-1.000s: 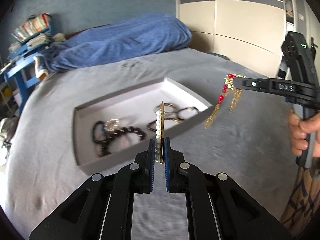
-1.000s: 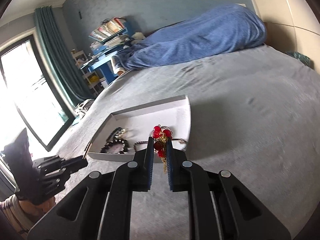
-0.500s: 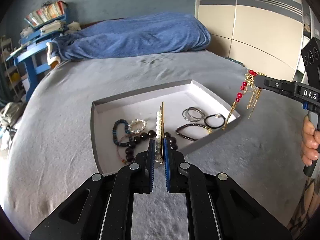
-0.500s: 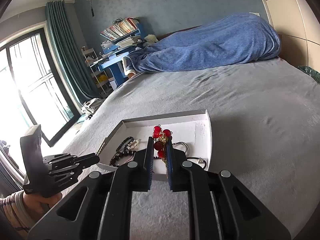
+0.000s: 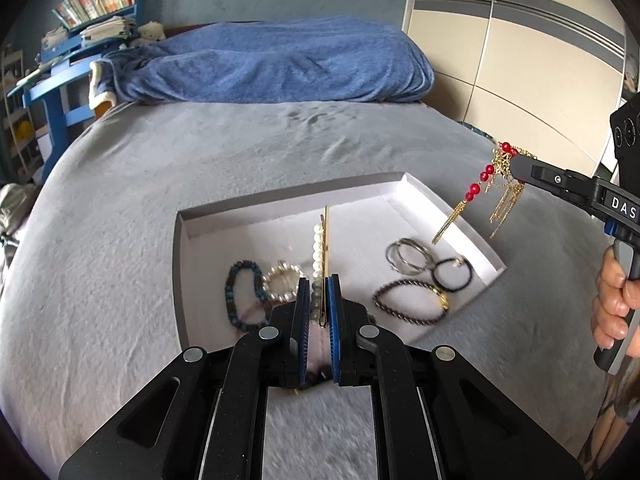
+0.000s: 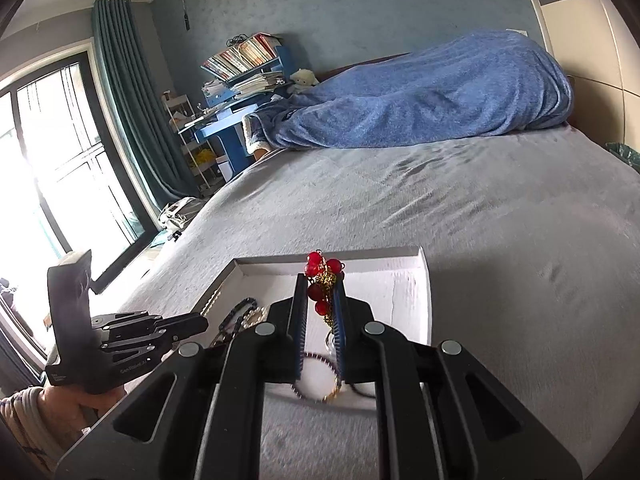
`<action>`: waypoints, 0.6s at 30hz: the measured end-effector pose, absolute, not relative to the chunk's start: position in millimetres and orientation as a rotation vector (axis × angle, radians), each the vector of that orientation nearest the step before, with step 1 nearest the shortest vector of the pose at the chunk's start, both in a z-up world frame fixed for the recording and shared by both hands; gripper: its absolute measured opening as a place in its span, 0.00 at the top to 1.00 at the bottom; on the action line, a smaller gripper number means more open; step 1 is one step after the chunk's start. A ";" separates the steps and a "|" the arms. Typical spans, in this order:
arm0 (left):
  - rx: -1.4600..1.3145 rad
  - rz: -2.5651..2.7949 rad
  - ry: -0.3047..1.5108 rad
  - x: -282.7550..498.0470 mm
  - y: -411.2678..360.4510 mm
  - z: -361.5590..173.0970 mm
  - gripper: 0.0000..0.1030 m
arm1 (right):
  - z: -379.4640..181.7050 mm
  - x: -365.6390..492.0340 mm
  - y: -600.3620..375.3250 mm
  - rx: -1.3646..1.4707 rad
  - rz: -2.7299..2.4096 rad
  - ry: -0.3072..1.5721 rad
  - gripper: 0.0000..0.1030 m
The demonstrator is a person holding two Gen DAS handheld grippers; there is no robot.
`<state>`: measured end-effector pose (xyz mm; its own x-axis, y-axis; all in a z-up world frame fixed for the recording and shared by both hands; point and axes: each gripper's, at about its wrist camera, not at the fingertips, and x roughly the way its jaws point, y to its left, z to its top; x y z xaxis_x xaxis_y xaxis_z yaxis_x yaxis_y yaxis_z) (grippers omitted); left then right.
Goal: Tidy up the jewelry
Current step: 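Carry the pearl clip and red-bead chain over the grey tray with both tools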
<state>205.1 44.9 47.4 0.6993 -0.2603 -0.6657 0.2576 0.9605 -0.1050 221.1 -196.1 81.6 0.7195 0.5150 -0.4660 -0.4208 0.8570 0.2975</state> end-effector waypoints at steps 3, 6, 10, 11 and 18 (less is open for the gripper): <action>-0.013 -0.275 0.754 219.6 51.4 46.6 0.91 | 77.7 234.6 -192.1 0.166 0.518 0.574 0.89; -0.011 -0.256 0.769 235.1 59.5 44.5 0.91 | 72.6 248.0 -189.4 0.162 0.513 0.586 0.89; -0.015 -0.246 0.793 253.4 69.0 40.7 0.91 | 64.5 267.1 -185.3 0.144 0.502 0.605 0.89; -0.012 -0.241 0.799 257.0 70.8 39.2 0.91 | 61.4 274.2 -184.3 0.136 0.498 0.613 0.89; -0.016 -0.206 0.890 282.4 82.6 16.8 0.91 | 32.8 310.3 -181.8 0.104 0.472 0.711 0.89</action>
<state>282.4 82.6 16.8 0.6112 -0.1855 -0.7694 0.1723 0.9800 -0.0994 310.3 -181.8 32.8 0.6576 0.4511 -0.6033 -0.3814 0.8900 0.2498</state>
